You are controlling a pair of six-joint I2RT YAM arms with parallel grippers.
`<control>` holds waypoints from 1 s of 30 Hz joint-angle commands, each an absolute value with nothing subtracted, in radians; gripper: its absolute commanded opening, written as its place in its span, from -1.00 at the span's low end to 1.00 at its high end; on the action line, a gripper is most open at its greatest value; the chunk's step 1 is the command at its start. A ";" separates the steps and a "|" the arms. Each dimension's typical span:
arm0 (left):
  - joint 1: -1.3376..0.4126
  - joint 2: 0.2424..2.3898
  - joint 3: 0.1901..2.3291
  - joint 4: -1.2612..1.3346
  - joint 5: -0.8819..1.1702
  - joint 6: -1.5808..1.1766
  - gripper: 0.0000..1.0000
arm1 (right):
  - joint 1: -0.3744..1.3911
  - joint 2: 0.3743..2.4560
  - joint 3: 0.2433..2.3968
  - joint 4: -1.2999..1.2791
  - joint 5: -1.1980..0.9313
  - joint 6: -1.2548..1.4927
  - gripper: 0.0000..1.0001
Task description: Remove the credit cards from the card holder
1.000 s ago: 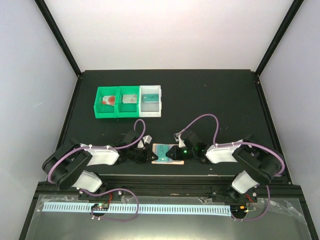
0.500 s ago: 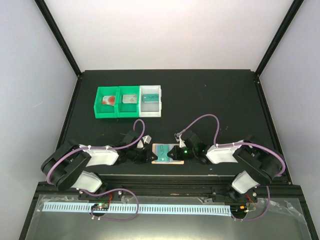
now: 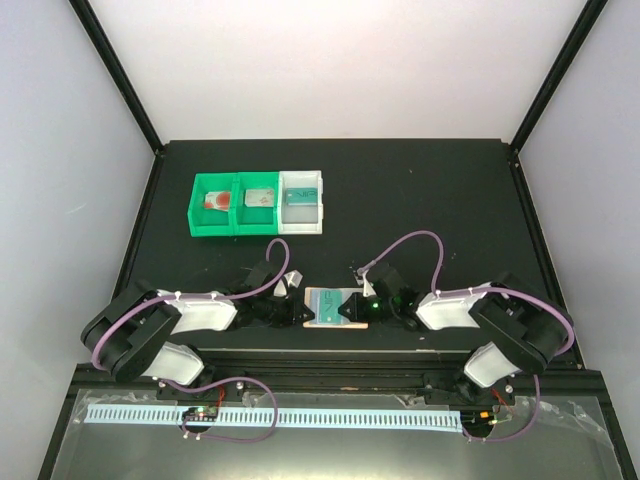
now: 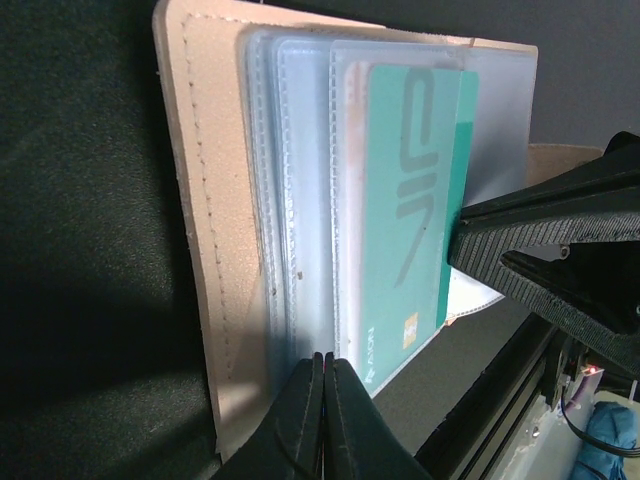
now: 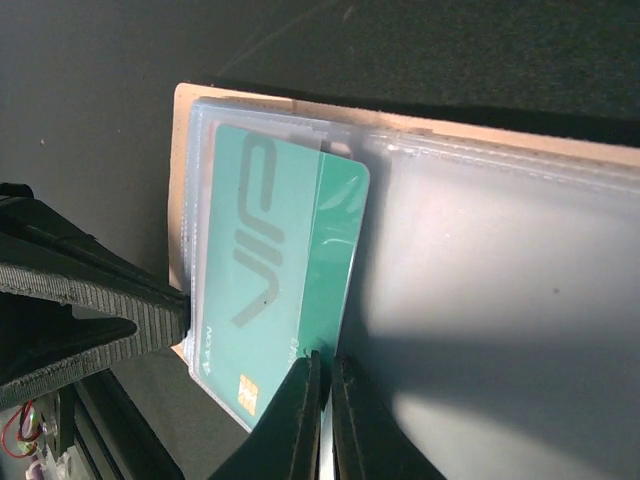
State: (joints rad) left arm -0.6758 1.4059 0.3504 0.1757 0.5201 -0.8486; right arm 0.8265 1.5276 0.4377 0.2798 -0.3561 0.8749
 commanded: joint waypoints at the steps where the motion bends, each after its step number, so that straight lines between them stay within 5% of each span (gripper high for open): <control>1: -0.679 1.402 0.338 0.115 0.476 -0.829 -0.92 | 0.808 1.512 0.401 0.293 -0.355 0.883 -0.92; 13: -0.678 1.374 0.341 0.099 0.471 -0.833 -0.91 | 0.802 1.534 0.401 0.348 -0.396 0.899 -0.79; 20: -0.679 1.377 0.339 0.103 0.471 -0.835 -0.91 | 0.799 1.522 0.397 0.341 -0.384 0.891 -0.97; 30: -0.678 1.372 0.339 0.091 0.466 -0.827 -0.90 | 0.776 1.475 0.361 0.335 -0.384 0.882 -0.97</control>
